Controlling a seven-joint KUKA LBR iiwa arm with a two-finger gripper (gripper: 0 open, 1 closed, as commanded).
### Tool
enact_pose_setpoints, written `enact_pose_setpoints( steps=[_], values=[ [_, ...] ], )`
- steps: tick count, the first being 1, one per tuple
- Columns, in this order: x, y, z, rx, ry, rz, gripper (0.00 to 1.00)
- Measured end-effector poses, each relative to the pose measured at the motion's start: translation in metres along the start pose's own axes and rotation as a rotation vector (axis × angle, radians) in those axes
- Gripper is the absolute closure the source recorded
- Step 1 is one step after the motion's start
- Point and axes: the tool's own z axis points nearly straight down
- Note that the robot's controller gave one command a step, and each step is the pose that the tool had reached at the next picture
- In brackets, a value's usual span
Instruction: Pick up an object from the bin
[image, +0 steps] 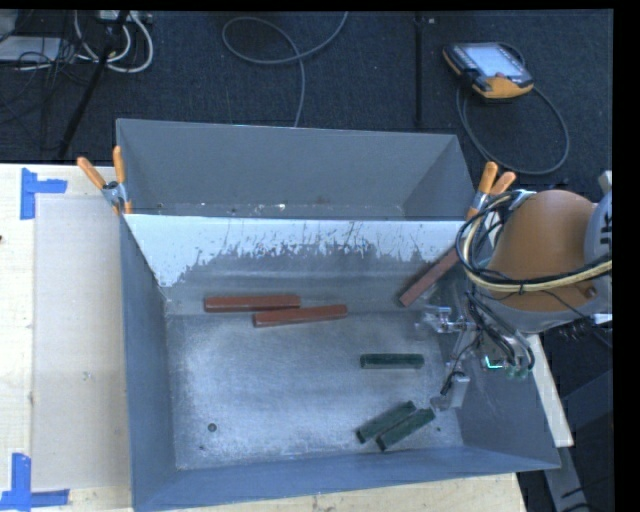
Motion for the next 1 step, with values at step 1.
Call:
enact_pose_setpoints(
  steps=[1],
  values=[
    [-0.002, 0.0004, -0.0041, 0.001, -0.007, -0.004, 0.0]
  ],
)
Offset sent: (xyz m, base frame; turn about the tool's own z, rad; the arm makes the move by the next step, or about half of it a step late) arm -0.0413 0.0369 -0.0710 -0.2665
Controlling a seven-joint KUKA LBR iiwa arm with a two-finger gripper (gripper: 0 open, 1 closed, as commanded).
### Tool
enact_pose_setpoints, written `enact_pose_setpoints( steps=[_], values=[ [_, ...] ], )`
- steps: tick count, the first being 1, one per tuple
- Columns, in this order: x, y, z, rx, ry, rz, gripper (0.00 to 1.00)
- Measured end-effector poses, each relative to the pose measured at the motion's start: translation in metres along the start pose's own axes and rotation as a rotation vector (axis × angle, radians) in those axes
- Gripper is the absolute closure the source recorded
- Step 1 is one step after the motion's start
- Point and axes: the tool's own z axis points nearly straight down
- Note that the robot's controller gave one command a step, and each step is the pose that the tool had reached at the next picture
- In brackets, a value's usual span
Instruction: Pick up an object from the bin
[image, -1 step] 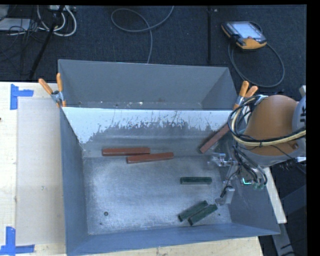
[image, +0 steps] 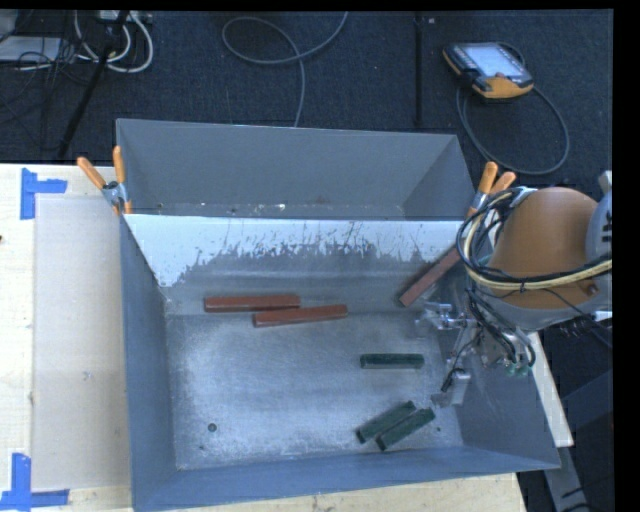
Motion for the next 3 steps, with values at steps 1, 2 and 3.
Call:
enact_pose_setpoints(
  steps=[1, 2, 3],
  values=[
    [0.025, 0.021, 0.044, 0.002, -0.008, -0.16, 0.0],
    [0.04, 0.033, 0.072, -0.001, -0.002, -0.253, 0.0],
    [0.038, 0.051, 0.044, -0.001, -0.004, -0.255, 0.0]
  ],
)
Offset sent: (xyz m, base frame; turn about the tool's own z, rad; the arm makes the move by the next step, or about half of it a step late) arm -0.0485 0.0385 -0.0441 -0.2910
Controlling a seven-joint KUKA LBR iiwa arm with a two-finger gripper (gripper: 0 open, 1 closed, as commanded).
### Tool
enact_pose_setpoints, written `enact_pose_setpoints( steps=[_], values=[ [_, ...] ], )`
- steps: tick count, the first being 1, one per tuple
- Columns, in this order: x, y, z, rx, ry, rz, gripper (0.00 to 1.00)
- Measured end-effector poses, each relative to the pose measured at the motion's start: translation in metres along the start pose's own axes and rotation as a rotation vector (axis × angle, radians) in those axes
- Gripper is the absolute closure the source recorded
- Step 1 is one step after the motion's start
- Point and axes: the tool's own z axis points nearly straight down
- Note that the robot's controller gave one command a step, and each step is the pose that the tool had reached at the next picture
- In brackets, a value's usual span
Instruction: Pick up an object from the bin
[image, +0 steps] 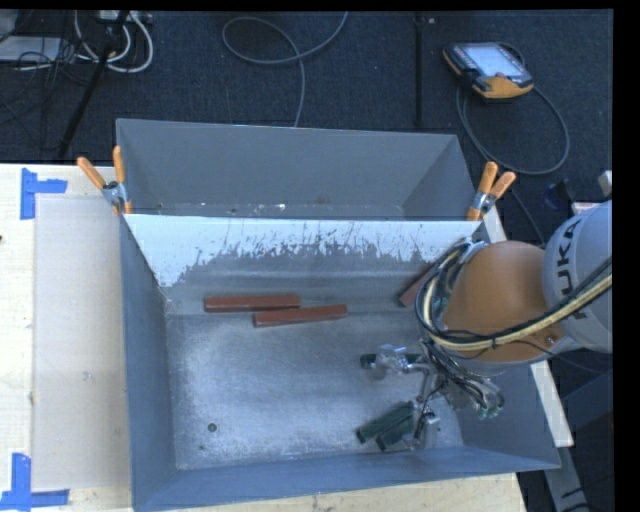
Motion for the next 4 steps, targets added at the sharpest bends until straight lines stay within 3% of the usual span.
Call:
enact_pose_setpoints(
  steps=[1, 2, 4],
  values=[
    [0.005, -0.015, 0.028, 0.0, 0.001, 0.004, 0.0],
    [0.007, 0.003, 0.031, 0.0, 0.003, -0.016, 1.0],
    [0.008, 0.004, 0.027, -0.001, 0.005, -0.017, 1.0]
  ],
)
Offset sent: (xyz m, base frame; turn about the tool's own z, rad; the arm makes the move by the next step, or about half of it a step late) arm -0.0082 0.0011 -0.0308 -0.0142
